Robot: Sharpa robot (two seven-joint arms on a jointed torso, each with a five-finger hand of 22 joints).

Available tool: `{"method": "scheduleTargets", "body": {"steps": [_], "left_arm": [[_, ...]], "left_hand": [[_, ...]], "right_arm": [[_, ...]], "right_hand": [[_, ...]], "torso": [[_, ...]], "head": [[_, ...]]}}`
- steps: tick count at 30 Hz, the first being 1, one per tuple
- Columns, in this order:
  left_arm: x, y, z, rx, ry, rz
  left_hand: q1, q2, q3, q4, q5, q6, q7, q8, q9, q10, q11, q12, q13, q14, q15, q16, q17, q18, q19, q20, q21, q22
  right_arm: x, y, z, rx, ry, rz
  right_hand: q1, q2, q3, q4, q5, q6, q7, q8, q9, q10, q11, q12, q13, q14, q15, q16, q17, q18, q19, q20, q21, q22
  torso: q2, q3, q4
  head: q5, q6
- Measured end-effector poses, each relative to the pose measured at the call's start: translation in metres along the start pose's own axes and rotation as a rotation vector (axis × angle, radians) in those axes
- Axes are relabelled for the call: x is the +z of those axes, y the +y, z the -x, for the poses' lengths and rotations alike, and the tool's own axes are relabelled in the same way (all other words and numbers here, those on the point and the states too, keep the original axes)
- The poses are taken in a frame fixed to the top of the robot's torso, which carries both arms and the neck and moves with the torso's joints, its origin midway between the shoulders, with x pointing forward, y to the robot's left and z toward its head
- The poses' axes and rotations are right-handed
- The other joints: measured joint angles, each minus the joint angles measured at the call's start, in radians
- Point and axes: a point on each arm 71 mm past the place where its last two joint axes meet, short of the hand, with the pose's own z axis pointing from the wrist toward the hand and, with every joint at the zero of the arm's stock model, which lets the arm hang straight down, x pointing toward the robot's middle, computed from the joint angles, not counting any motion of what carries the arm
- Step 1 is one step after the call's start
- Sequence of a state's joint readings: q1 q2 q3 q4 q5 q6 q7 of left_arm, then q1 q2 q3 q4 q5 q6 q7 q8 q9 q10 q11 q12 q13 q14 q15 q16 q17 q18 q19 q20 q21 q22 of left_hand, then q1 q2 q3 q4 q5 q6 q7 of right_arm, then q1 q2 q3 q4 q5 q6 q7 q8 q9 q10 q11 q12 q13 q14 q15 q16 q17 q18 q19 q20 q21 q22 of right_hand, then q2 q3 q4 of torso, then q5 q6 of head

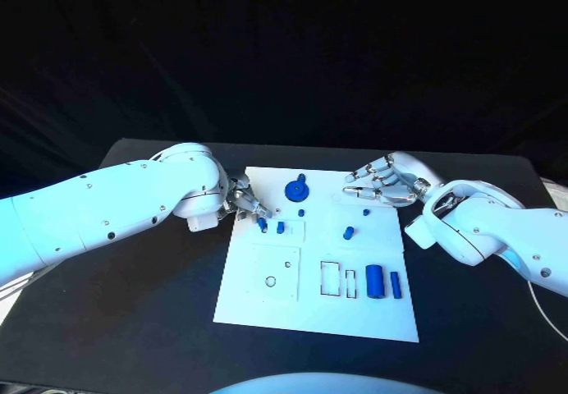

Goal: Assemble the parts on the task board

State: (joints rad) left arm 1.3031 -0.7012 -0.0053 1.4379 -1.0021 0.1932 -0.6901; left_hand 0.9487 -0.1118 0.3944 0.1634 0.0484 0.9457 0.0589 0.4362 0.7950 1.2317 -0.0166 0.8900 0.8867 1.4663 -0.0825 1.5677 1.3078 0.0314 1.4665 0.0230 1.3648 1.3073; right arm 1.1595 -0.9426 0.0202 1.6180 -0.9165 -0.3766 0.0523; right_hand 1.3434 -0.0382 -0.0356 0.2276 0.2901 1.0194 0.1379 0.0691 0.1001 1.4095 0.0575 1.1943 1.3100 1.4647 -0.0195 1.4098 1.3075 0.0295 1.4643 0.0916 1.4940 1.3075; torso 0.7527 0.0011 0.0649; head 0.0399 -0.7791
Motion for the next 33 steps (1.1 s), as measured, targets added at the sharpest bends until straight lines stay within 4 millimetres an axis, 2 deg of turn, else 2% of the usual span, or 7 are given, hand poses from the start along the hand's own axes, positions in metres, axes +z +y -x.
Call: {"method": "scheduleTargets", "body": {"steps": [3,6,8,11,13,19,33], "left_arm": [[-0.001,0.004,0.001,-0.099,-0.001,-0.007],[-0.002,0.007,0.002,-0.177,-0.004,-0.016],[-0.004,0.010,0.003,-0.220,-0.014,-0.027],[-0.006,0.014,0.005,-0.249,-0.044,-0.052],[-0.008,0.015,0.004,-0.257,-0.067,-0.078],[-0.006,0.013,-0.005,-0.242,-0.091,-0.133],[-0.005,0.017,-0.006,-0.218,-0.132,-0.133]], "left_hand": [[-0.016,-0.041,-0.080,0.026,0.000,-0.032,0.014,-0.013,-0.018,-0.063,0.016,-0.094,-0.087,0.001,0.012,0.000,0.000,0.011,-0.001,0.013,-0.024,0.000],[0.000,-0.056,-0.144,0.044,0.000,-0.046,0.025,-0.013,-0.032,-0.079,0.027,-0.120,-0.116,-0.001,0.017,0.000,0.000,0.016,-0.002,0.020,-0.043,0.000],[0.040,-0.043,-0.179,0.050,0.008,-0.061,0.027,-0.013,-0.040,-0.092,0.030,-0.126,-0.127,0.000,0.024,-0.006,0.000,0.016,-0.005,0.027,-0.067,0.001],[0.129,-0.014,-0.182,0.028,0.049,-0.065,0.030,-0.003,-0.050,-0.095,0.032,-0.127,-0.137,0.001,0.025,-0.018,0.000,0.016,-0.007,0.029,-0.089,0.001],[0.159,-0.010,-0.187,0.021,0.058,-0.065,0.030,-0.001,-0.056,-0.099,0.029,-0.127,-0.142,0.001,0.025,-0.018,0.000,0.016,-0.007,0.029,-0.089,0.001],[0.178,-0.007,-0.194,0.022,0.058,-0.069,0.034,0.003,-0.065,-0.103,0.032,-0.127,-0.149,0.001,0.025,-0.018,0.000,0.016,-0.007,0.029,-0.089,0.001],[0.232,0.048,-0.208,0.050,0.058,-0.054,0.019,0.024,-0.108,-0.092,0.022,-0.114,-0.170,0.001,0.025,-0.014,0.000,0.016,-0.007,0.029,-0.057,0.001]], "right_arm": [[0.000,0.000,0.000,0.000,0.000,0.000],[0.000,0.000,0.000,0.001,0.001,0.000],[0.000,0.000,0.000,0.001,0.001,-0.001],[0.000,-0.001,-0.001,0.002,0.001,-0.001],[0.000,-0.001,-0.001,0.002,0.001,-0.001],[-0.001,-0.001,-0.001,0.003,0.002,-0.003],[-0.001,-0.002,-0.001,0.004,0.002,-0.005]], "right_hand": [[0.000,0.000,0.000,0.000,0.000,0.000,0.000,0.000,0.000,0.000,0.000,0.000,0.000,0.000,0.000,0.000,0.000,0.000,0.000,0.000,0.000,0.000],[0.000,0.000,0.000,0.000,0.000,0.000,0.000,0.000,0.000,0.000,0.000,0.000,0.000,0.000,0.000,0.000,0.000,0.000,0.000,0.000,0.000,0.000],[0.000,0.000,0.000,0.000,0.000,0.000,0.000,0.000,0.000,0.000,0.000,0.000,0.000,0.000,0.000,0.000,0.000,0.000,0.000,0.000,0.000,0.000],[0.000,0.000,0.000,0.000,0.000,0.000,0.000,0.000,0.000,0.000,0.000,0.000,0.000,0.000,0.000,0.000,0.000,0.000,0.000,0.000,0.000,0.000],[0.000,0.000,0.000,0.000,0.000,0.000,0.000,0.000,0.000,0.000,0.000,0.000,0.000,0.000,0.000,0.000,0.000,0.000,0.000,0.000,0.000,0.000],[0.000,0.000,0.000,0.000,0.000,0.000,0.000,0.000,0.000,0.000,0.000,0.000,0.000,0.000,0.000,0.000,0.000,0.000,0.000,0.000,0.000,0.000],[0.000,0.000,0.000,0.000,0.000,0.000,0.000,0.000,0.000,0.000,0.000,0.001,0.000,0.000,0.000,0.000,0.000,0.000,0.000,0.000,0.000,0.000]], "torso": [[0.000,-0.0001,0.0005],[0.000,-0.0003,0.0007],[0.000,-0.0002,0.0006],[0.000,-0.0001,0.0001],[0.000,-0.0001,-0.0005],[-0.001,-0.0001,0.0007],[-0.001,0.0012,0.0006]], "head": [[-0.001,0.001],[-0.002,0.004],[-0.002,0.005],[-0.001,0.007],[-0.001,0.009],[-0.006,0.010],[-0.007,0.013]]}}
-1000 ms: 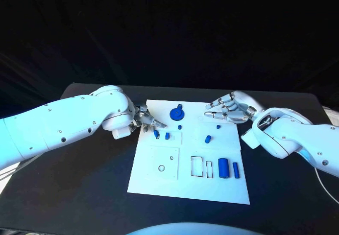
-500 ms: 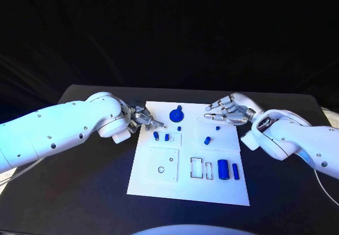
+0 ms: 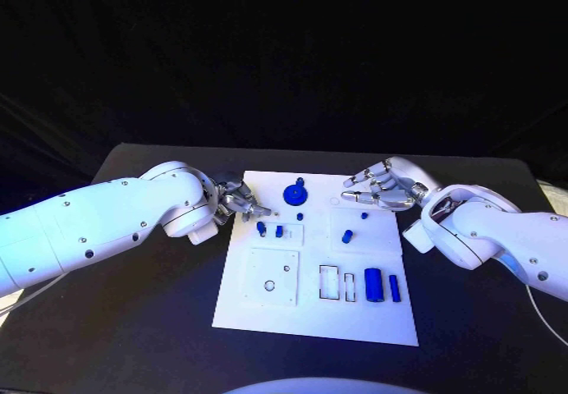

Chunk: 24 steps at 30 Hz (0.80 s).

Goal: Assemble the parts on the task board

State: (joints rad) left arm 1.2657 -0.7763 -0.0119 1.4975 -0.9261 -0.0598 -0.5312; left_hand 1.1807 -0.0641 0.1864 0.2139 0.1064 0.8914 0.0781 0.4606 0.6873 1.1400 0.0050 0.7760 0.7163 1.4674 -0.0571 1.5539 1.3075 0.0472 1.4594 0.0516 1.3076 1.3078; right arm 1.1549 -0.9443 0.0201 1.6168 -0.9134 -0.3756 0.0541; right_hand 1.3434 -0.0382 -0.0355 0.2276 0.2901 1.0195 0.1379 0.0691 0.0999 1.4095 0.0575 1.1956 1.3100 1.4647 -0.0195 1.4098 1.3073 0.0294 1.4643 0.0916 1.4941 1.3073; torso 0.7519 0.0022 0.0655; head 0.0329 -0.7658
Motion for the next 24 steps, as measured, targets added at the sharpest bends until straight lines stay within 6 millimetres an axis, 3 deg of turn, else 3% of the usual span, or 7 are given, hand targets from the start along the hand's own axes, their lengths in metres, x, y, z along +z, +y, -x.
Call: {"method": "scheduleTargets", "body": {"steps": [7,11,17,24], "left_arm": [[0.0003,0.0006,0.0014,0.005,-0.018,0.004],[0.0004,0.0010,0.0017,0.007,-0.022,0.008],[0.0007,0.0008,0.0004,0.017,-0.012,0.019],[0.0011,0.0015,-0.0017,0.038,0.012,0.041]], "left_hand": [[0.005,0.005,-0.002,0.004,0.000,0.008,0.000,0.003,-0.005,0.008,0.000,0.001,-0.002,0.000,0.000,0.006,0.000,0.000,0.000,0.000,0.012,0.000],[0.016,0.016,-0.003,0.011,0.000,0.027,-0.011,0.016,-0.015,0.026,-0.011,0.014,-0.005,-0.002,-0.002,0.014,0.000,0.000,0.004,-0.004,0.037,0.000],[0.016,0.028,-0.008,0.031,0.000,0.049,-0.022,0.017,-0.039,0.073,-0.021,0.072,0.043,-0.004,-0.011,0.014,0.000,0.000,0.007,-0.007,0.071,0.000],[0.019,0.032,-0.013,0.035,0.000,0.056,-0.023,0.017,-0.049,0.088,-0.019,0.088,0.060,0.000,-0.014,0.014,0.000,0.000,0.004,-0.011,0.082,0.000]], "right_arm": [[-0.0001,-0.0001,-0.0001,0.000,0.000,0.000],[-0.0001,-0.0002,-0.0001,0.001,0.000,0.000],[0.0000,-0.0002,-0.0003,0.001,0.001,-0.001],[0.0001,-0.0001,-0.0005,0.001,0.001,0.000]], "right_hand": [[0.000,0.000,0.000,0.000,0.000,0.000,0.000,0.000,0.001,0.000,0.000,0.000,0.000,0.000,0.000,0.000,0.001,0.000,0.000,0.000,0.000,0.001],[0.000,0.000,0.000,0.000,0.000,0.000,0.000,0.000,0.001,0.000,0.000,0.000,0.000,0.000,0.000,0.000,0.001,0.000,0.000,0.000,0.000,0.001],[0.000,0.000,0.000,0.000,0.000,0.000,0.000,0.000,0.001,0.000,0.000,0.000,0.000,0.000,0.000,0.000,0.001,0.000,0.000,0.000,0.000,0.001],[0.000,0.000,0.000,0.000,0.004,0.000,0.000,0.000,0.001,0.000,0.000,0.000,0.000,0.000,0.000,0.000,0.001,0.000,0.000,0.000,0.000,0.001]], "torso": [[0.000,0.0000,0.0002],[0.001,-0.0006,0.0001],[0.000,-0.0005,0.0005],[0.000,-0.0007,0.0008]], "head": [[0.001,0.000],[0.001,0.000],[0.001,-0.001],[0.003,-0.002]]}}
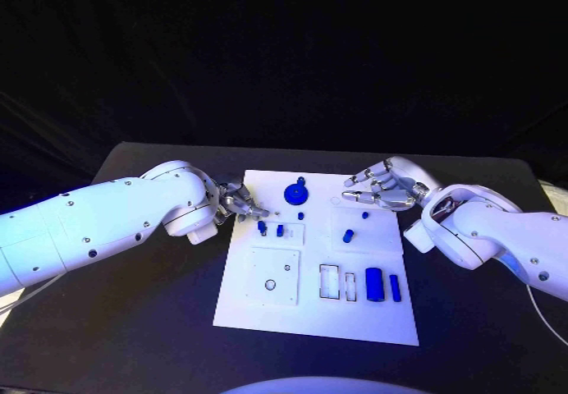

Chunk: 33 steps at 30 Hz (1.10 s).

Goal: Assemble the parts on the task board

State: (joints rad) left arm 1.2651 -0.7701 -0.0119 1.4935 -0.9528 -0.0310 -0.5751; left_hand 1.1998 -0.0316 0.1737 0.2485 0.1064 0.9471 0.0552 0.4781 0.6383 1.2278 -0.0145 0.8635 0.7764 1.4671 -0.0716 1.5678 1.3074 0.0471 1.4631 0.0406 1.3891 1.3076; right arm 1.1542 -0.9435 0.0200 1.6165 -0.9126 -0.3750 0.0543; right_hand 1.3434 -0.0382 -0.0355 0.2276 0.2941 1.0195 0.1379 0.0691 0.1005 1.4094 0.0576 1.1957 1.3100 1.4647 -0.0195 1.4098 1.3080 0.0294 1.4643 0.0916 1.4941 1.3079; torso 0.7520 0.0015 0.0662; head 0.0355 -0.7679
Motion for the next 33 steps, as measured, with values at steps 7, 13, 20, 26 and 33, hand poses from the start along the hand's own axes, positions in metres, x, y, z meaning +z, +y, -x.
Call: {"method": "scheduleTargets", "body": {"steps": [7,13,20,26,33], "left_arm": [[0.0004,0.0000,-0.0017,0.018,0.016,0.016],[0.0002,-0.0013,-0.0035,0.028,0.027,0.020],[0.0002,-0.0013,-0.0041,0.035,0.033,0.025],[0.0002,-0.0015,-0.0045,0.038,0.036,0.027],[0.0000,-0.0020,-0.0052,0.042,0.040,0.026]], "left_hand": [[0.000,0.000,-0.003,0.003,0.000,0.000,0.000,0.000,-0.002,0.000,0.000,0.000,0.002,0.000,0.000,0.000,0.000,0.000,0.000,0.000,0.000,0.000],[0.000,0.000,-0.003,0.003,0.000,0.001,-0.001,0.000,-0.003,0.002,-0.002,0.004,0.003,0.000,0.000,0.000,0.000,0.000,0.000,0.000,0.005,0.000],[0.007,0.007,-0.003,0.003,0.000,0.007,0.000,0.000,-0.009,0.003,-0.003,0.007,0.004,0.000,0.000,0.000,0.000,0.000,0.004,-0.003,0.005,0.000],[0.018,0.018,0.000,0.006,0.005,0.012,-0.005,0.000,-0.017,0.007,-0.007,0.010,0.007,0.000,0.000,0.000,0.000,0.000,0.004,-0.003,0.005,0.000],[0.027,0.026,0.002,0.003,0.005,0.023,-0.009,0.004,-0.023,0.020,-0.009,0.026,0.020,-0.003,-0.004,0.000,0.000,0.000,0.004,-0.003,0.016,0.000]], "right_arm": [[0.0000,-0.0001,-0.0001,0.000,0.000,0.000],[0.0000,0.0000,-0.0003,0.000,0.001,0.000],[0.0000,0.0000,-0.0003,0.000,0.001,0.000],[0.0000,-0.0001,-0.0003,0.000,0.001,0.000],[0.0000,0.0000,-0.0004,0.000,0.001,0.000]], "right_hand": [[0.000,0.000,0.000,0.000,0.000,0.000,0.000,0.000,0.000,0.000,0.000,0.000,0.000,0.000,0.000,0.000,0.000,0.000,0.000,0.000,0.000,0.000],[0.000,0.000,0.000,0.000,0.000,0.000,0.000,0.000,0.000,0.000,0.000,0.000,0.000,0.000,0.000,0.000,0.000,0.000,0.000,0.000,0.000,0.000],[0.000,0.000,0.000,0.000,0.000,0.000,0.000,0.000,0.000,0.000,0.000,0.000,0.000,0.000,0.000,0.000,0.000,0.000,0.000,0.000,0.000,0.000],[0.000,0.000,0.000,0.000,0.000,0.000,0.000,0.000,0.000,0.000,0.000,0.000,0.000,0.000,0.000,0.000,0.000,0.000,0.000,0.000,0.000,0.000],[0.000,0.000,0.000,0.000,0.000,0.000,0.000,0.000,0.000,0.000,0.000,0.000,0.000,0.000,0.000,0.000,0.000,0.000,0.000,0.000,0.000,0.000]], "torso": [[0.000,0.0001,-0.0001],[0.000,0.0002,-0.0001],[0.000,0.0005,-0.0002],[0.000,0.0005,-0.0002],[0.000,0.0002,-0.0001]], "head": [[0.001,-0.001],[0.001,-0.001],[0.001,-0.002],[0.001,-0.002],[0.001,-0.003]]}}
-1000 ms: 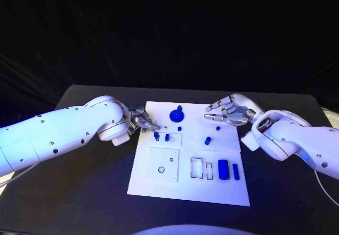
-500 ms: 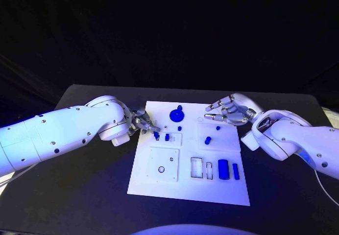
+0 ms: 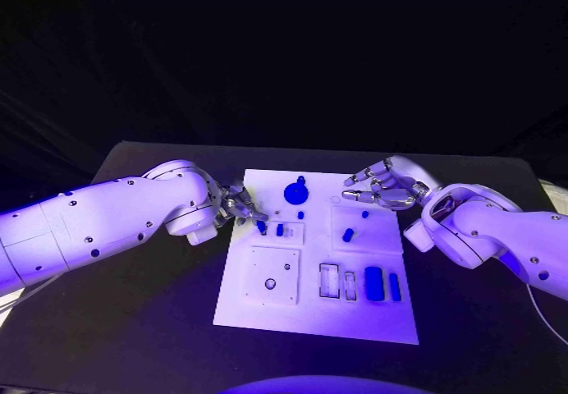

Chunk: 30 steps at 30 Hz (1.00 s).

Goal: Assemble the parts on the task board

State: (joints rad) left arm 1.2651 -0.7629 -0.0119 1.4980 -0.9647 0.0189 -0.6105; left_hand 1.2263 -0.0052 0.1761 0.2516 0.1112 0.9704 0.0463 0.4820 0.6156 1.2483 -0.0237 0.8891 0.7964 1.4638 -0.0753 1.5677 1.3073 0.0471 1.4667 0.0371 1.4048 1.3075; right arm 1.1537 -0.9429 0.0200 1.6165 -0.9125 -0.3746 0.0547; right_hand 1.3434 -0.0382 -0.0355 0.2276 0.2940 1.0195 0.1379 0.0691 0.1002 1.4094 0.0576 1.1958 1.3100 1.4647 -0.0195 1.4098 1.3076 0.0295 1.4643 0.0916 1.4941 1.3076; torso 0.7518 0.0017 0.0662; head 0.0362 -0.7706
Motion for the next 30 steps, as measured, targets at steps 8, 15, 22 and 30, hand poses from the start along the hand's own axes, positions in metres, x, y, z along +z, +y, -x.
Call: {"method": "scheduleTargets", "body": {"steps": [8,15,22,30], "left_arm": [[-0.0003,-0.0008,-0.0009,0.004,0.005,-0.002],[-0.0006,-0.0013,-0.0014,0.006,0.008,-0.003],[-0.0008,-0.0012,-0.0015,0.006,0.008,-0.002],[-0.0012,-0.0010,-0.0020,0.009,0.012,-0.001]], "left_hand": [[0.002,0.002,0.000,0.000,0.000,0.004,-0.004,0.005,-0.002,0.008,-0.005,0.011,0.010,0.003,-0.003,0.000,0.001,0.000,-0.004,-0.004,0.004,0.000],[0.003,0.002,0.003,-0.003,0.000,0.007,-0.007,0.005,-0.003,0.008,-0.005,0.011,0.011,0.003,-0.003,0.000,0.001,0.000,-0.004,-0.004,0.004,0.000],[0.006,-0.002,-0.003,0.003,0.000,0.011,-0.004,0.009,-0.008,0.015,-0.005,0.011,0.011,0.003,-0.003,0.000,0.001,0.000,0.000,-0.007,0.008,0.000],[-0.019,-0.027,-0.032,0.021,0.000,0.014,0.000,0.013,-0.017,0.022,-0.005,0.017,0.018,0.003,-0.003,0.000,0.001,0.000,0.000,-0.007,0.019,0.000]], "right_arm": [[0.0001,0.0000,0.0000,0.000,0.000,0.000],[0.0001,-0.0001,-0.0001,0.000,0.000,0.000],[0.0001,-0.0002,0.0000,0.000,0.000,0.000],[0.0001,-0.0003,0.0001,0.000,0.000,-0.001]], "right_hand": [[0.000,0.000,0.000,0.000,0.000,0.000,0.000,0.000,0.000,0.000,0.000,0.000,0.000,0.000,0.000,0.000,0.000,0.000,0.000,0.000,0.000,0.000],[0.000,0.000,0.000,0.000,0.000,0.000,0.000,0.000,0.000,0.000,0.000,0.000,0.000,0.000,0.000,0.000,0.000,0.000,0.000,0.000,0.000,0.000],[0.000,0.000,0.000,0.000,0.000,0.000,0.000,0.000,0.000,0.000,0.000,0.000,0.000,0.000,0.000,0.000,0.000,0.000,0.000,0.000,0.000,0.000],[0.000,0.000,0.000,0.000,0.000,0.000,0.000,0.000,0.001,0.000,0.000,0.000,0.000,0.000,0.000,0.000,0.000,0.000,0.000,0.000,0.000,0.000]], "torso": [[0.000,-0.0001,0.0000],[0.000,0.0000,0.0000],[0.000,0.0001,0.0000],[0.000,0.0000,0.0000]], "head": [[0.000,0.000],[0.000,0.001],[0.000,0.002],[0.000,0.001]]}}
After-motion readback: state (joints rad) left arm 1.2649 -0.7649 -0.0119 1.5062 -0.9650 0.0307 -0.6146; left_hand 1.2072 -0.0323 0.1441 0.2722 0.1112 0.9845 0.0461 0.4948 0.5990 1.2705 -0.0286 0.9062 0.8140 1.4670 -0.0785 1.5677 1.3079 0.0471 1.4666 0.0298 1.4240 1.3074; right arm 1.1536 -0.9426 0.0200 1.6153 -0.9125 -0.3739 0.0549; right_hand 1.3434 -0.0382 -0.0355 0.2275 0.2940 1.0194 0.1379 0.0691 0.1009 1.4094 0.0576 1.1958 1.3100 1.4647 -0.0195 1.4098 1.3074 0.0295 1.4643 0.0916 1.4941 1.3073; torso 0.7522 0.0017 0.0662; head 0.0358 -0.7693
